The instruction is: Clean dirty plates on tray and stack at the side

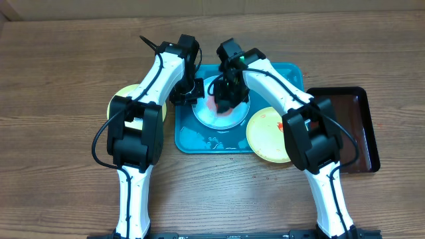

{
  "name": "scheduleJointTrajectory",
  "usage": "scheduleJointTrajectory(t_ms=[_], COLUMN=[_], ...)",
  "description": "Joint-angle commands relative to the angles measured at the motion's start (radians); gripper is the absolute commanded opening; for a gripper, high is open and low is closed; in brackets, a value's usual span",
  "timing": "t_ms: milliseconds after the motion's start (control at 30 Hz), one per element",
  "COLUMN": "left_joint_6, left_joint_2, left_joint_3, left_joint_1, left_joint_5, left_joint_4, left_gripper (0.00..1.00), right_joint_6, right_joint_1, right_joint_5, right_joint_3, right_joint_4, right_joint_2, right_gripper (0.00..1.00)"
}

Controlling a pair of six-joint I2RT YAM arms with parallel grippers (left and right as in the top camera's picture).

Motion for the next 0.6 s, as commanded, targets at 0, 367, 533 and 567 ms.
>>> scheduleJointTrajectory(t_ms=[0, 367, 533, 567], left_joint_6=[0.011, 0.019, 0.019, 0.019], left_joint_2=[0.006, 0.005, 0.005, 0.006], left_joint_3=[-0.019, -0.019, -0.019, -0.019], left_joint_1=[-0.010, -0.010, -0.010, -0.010], left_joint_5=[-0.007, -0.008, -0.007, -0.007], left_joint_4=[0.009, 0.007, 0.008, 0.008], left_gripper=[0.04, 0.04, 0.04, 0.04], right_joint_6=[0.000, 0.035, 0.034, 0.034], right_joint_1=[0.004, -0.137, -0.146, -0.142], right_joint_5=[-0.091, 0.095, 0.093, 0.088], right_joint_3=[-0.021, -0.018, -0.019, -0.019], right_joint_4=[-0.095, -0.146, 0.016, 0.043], right_joint_2=[0.016, 0.016, 0.016, 0.016], right_gripper=[0.04, 0.04, 0.04, 0.04])
